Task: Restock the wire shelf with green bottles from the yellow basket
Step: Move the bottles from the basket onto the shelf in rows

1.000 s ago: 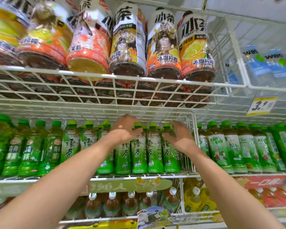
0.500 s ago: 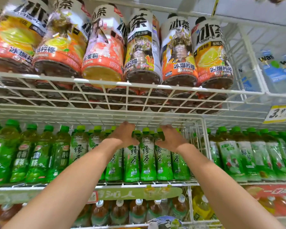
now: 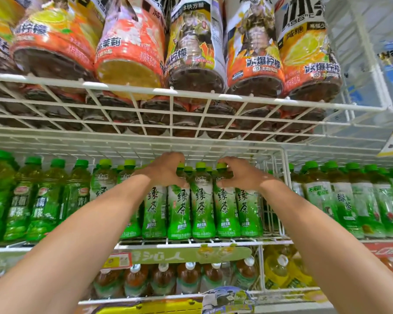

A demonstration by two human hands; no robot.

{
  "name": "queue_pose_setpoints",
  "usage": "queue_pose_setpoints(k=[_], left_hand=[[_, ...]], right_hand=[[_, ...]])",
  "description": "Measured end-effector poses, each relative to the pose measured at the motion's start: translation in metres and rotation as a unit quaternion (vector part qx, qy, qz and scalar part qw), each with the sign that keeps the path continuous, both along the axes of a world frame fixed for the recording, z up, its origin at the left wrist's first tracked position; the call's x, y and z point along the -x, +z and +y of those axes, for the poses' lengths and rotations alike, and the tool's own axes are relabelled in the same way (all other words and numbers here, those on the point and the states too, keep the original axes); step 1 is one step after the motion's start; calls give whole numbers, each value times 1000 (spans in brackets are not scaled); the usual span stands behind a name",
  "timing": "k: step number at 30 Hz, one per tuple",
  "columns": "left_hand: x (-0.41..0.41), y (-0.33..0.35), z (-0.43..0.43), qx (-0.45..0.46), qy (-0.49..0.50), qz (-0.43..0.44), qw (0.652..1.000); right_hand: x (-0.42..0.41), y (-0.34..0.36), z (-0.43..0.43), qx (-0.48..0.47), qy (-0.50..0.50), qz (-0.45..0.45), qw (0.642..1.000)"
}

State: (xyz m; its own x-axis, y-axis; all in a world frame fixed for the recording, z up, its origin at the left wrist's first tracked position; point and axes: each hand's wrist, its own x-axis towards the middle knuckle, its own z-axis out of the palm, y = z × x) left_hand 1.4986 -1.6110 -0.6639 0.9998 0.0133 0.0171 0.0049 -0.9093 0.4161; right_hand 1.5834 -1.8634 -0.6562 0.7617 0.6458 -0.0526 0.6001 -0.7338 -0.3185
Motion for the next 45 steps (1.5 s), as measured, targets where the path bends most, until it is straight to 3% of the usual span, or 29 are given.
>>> queue_pose_setpoints(k=[28, 33, 38, 41, 45], left_hand=[[5, 7, -9, -33, -4, 24, 999], [14, 11, -16, -122, -16, 34, 992], [21, 29, -34, -195, -33, -15, 980], [14, 36, -49, -191, -32, -15, 981], [5, 28, -68, -171, -38, -6, 985]], right_hand=[[-6, -6, 0, -21, -27, 27, 999], [8, -1, 2, 21, -21, -28, 999], [24, 11, -2, 39, -36, -108, 993], [28, 21, -13, 56, -67, -146, 985], [23, 22, -37, 94, -103, -129, 982]])
